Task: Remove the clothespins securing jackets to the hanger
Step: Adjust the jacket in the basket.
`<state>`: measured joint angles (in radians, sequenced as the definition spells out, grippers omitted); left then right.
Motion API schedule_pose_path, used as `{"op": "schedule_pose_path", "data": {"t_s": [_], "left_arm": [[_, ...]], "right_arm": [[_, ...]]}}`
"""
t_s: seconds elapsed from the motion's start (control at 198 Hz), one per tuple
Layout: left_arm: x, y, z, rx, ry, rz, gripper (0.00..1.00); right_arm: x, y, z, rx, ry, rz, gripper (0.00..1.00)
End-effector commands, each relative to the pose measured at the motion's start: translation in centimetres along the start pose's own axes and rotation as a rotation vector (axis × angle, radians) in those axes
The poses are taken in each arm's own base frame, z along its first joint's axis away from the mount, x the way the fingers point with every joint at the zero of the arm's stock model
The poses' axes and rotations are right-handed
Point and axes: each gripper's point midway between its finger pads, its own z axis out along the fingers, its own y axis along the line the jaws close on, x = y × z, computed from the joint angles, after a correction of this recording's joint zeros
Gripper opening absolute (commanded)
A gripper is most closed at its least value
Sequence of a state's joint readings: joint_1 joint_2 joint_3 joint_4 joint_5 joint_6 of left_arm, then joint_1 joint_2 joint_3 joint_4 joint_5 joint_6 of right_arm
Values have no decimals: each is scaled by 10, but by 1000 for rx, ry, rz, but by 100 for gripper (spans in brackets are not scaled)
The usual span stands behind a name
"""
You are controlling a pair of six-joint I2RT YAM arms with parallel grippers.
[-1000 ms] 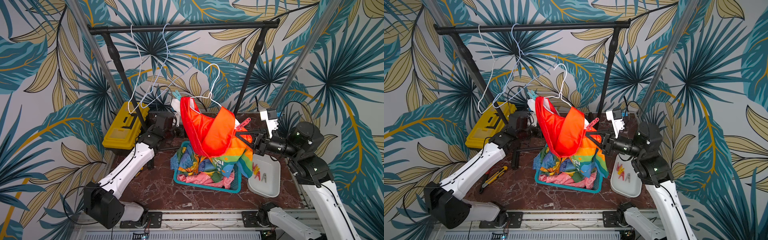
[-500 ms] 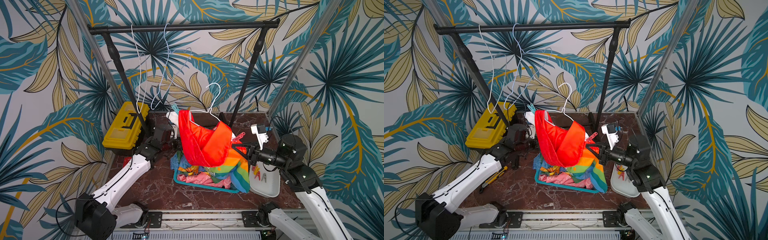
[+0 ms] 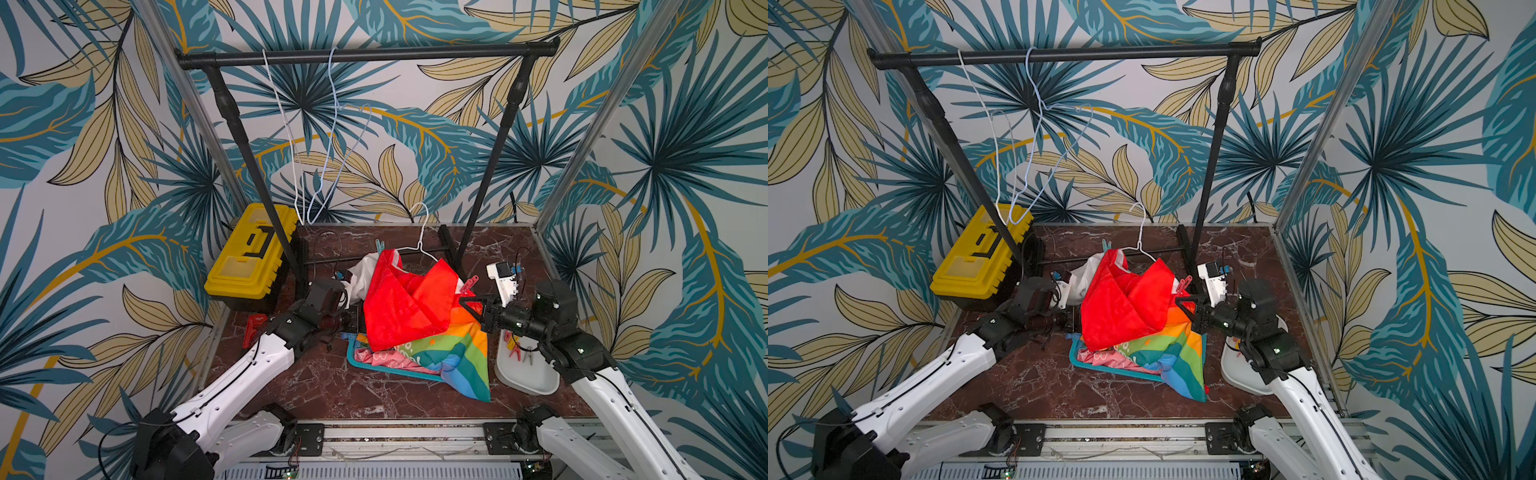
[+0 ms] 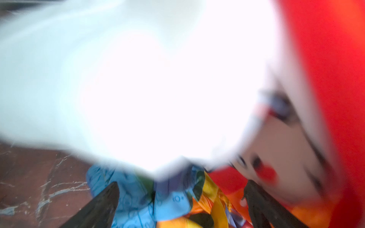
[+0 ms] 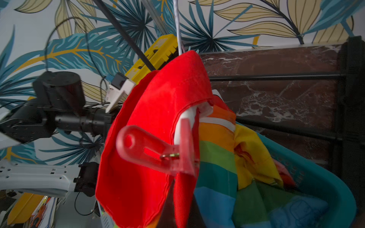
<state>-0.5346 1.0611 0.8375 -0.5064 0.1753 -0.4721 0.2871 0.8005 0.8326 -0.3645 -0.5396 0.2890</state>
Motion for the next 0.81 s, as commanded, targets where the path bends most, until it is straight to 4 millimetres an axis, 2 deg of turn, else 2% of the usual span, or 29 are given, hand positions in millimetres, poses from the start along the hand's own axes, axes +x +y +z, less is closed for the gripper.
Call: {"op": "schedule_pose_path", "data": {"t_s": [0.0,0.111,0.228,0.303,0.399,0.516,0.622,0.718,0.804], "left_arm": [[7,1,-18,-14,6,-2,100],[10,4,-33,-35,-8,1,100],[-7,2,-53,-47,-100,31,100],[-21,-10,-60,-25,-119,73,100],[-38,-25,-60,12,-118,106,100],[-70,-55,-65,86,-141,153,99],[-100,-80,-59,127,-177,208,100],[-126,-90,-45,128,-204,226,100],[-142,-105,-31,171,-207,233,94]], "right_arm": [[0,-20,5,82,-29,10,0],[5,-21,7,74,-24,16,0],[6,-17,7,55,-23,1,0],[8,-14,9,48,-7,-8,0],[10,-9,10,45,1,-33,0],[15,-5,11,52,14,-63,0],[21,2,15,32,36,-78,0],[24,7,16,23,50,-96,0],[25,11,15,20,55,-110,0]]}}
